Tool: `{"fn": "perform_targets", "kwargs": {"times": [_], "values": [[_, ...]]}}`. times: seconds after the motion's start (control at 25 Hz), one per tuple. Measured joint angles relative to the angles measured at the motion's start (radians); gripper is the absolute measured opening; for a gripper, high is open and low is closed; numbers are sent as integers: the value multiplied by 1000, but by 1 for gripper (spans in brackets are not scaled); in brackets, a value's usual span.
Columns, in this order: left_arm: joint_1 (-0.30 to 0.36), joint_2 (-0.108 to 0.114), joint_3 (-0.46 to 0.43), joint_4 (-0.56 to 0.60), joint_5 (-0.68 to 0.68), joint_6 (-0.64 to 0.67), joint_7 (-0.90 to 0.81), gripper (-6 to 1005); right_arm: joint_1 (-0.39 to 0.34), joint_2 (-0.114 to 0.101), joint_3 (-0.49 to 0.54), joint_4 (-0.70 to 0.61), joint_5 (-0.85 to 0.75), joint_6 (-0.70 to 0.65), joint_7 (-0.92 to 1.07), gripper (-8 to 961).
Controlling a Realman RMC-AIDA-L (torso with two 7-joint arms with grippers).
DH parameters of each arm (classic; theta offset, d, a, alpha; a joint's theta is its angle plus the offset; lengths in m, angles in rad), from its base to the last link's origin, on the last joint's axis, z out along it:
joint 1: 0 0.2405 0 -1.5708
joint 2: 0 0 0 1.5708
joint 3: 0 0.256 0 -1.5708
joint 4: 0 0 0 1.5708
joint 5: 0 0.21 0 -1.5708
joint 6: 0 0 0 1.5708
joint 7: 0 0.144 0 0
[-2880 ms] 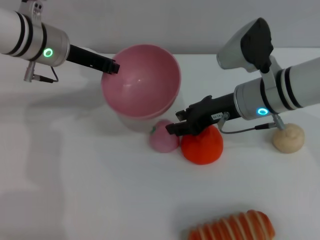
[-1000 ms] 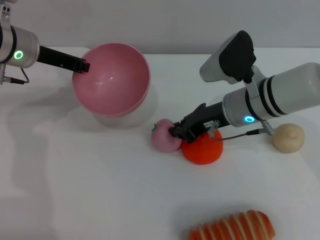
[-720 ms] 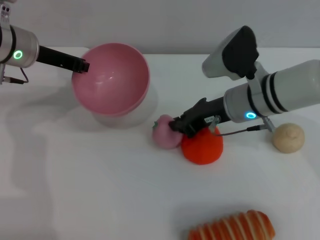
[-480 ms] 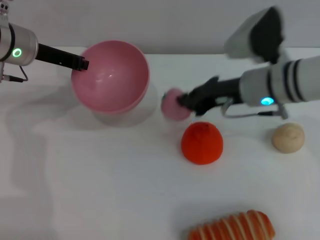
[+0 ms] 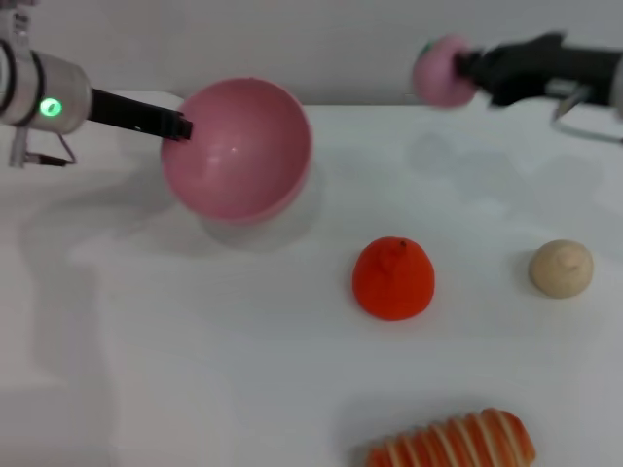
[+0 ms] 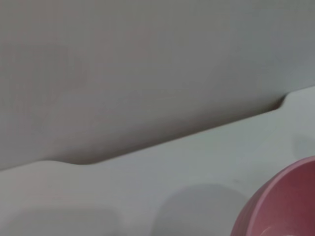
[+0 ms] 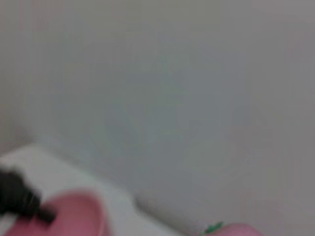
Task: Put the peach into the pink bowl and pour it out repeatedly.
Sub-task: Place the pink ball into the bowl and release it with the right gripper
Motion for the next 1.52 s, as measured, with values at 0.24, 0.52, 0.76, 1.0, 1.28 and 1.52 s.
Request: {"fn": "perform_targets", "kwargs": {"times": [0.24, 0.52, 0.76, 1.0, 1.28, 1.52], "values": [[-7, -47, 8, 6, 3, -12, 6, 84, -9, -4, 109, -126, 142, -83, -64, 24], [-30, -59, 22, -3, -11, -17, -1, 85, 47, -9, 42, -136, 202, -139, -103, 24], [-51, -59, 22, -5, -17, -27, -3, 85, 90, -7, -48, -32, 199, -136, -160, 24], [-58, -57, 22, -4, -17, -29, -3, 86, 125, -8, -66, 34, 180, -160, -159, 23], [-58, -55, 22, -2, -15, -29, -3, 87, 132, -6, -76, 43, 153, -162, -165, 126], [-55, -54, 22, -5, -14, -29, -3, 88, 117, -4, -62, 35, 157, -158, -167, 374]]}}
